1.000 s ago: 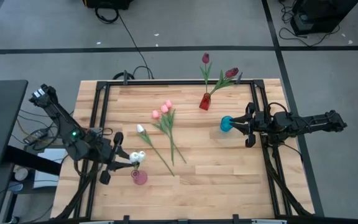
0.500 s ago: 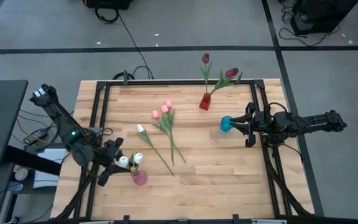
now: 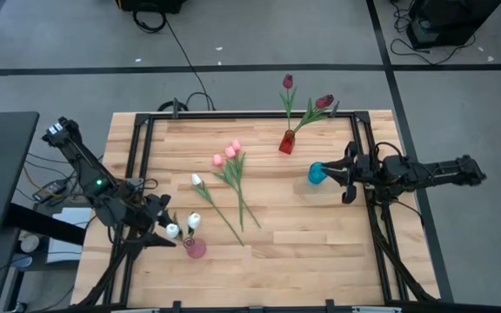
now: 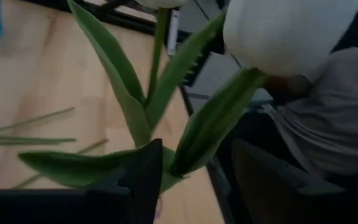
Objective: Sort flowers into vase by color
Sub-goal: Put the right white tulip into the pink vase, then put the white tulip into the pink vase
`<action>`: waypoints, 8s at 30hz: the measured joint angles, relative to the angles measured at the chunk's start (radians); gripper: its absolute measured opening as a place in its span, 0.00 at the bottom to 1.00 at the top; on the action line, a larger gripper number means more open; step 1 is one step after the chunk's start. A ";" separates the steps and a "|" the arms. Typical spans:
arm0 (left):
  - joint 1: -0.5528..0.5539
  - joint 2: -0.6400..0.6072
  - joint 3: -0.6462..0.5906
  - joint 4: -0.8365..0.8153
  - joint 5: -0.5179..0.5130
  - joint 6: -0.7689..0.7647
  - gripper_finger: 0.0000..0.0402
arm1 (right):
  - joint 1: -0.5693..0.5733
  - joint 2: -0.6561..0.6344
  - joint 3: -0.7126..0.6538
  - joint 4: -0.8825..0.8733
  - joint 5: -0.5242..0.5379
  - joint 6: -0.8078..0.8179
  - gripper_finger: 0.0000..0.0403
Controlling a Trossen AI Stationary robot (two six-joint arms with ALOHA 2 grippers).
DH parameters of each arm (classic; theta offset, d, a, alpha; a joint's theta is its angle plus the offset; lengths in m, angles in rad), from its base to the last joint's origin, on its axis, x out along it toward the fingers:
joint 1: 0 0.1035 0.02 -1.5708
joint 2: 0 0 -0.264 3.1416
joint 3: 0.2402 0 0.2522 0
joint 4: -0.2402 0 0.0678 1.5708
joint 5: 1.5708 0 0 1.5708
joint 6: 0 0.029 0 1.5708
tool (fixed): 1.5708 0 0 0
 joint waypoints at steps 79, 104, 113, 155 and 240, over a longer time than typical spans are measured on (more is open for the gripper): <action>0.894 0.277 0.164 -0.522 -0.096 0.045 0.21 | -0.177 0.246 0.000 0.172 -0.241 0.008 0.21; 0.859 0.669 0.165 -0.322 0.278 0.760 0.23 | -0.176 0.397 0.000 0.230 -0.267 0.042 0.21; 0.818 0.778 0.165 -0.311 0.276 0.865 0.46 | -0.175 0.490 0.000 0.330 -0.315 0.046 0.21; 0.811 0.844 0.646 -0.562 -0.165 1.181 0.01 | -0.056 0.627 0.031 0.457 -0.223 0.097 0.21; 0.911 0.843 0.183 1.106 0.182 0.648 0.39 | 0.036 0.962 0.275 0.703 0.291 -0.143 0.03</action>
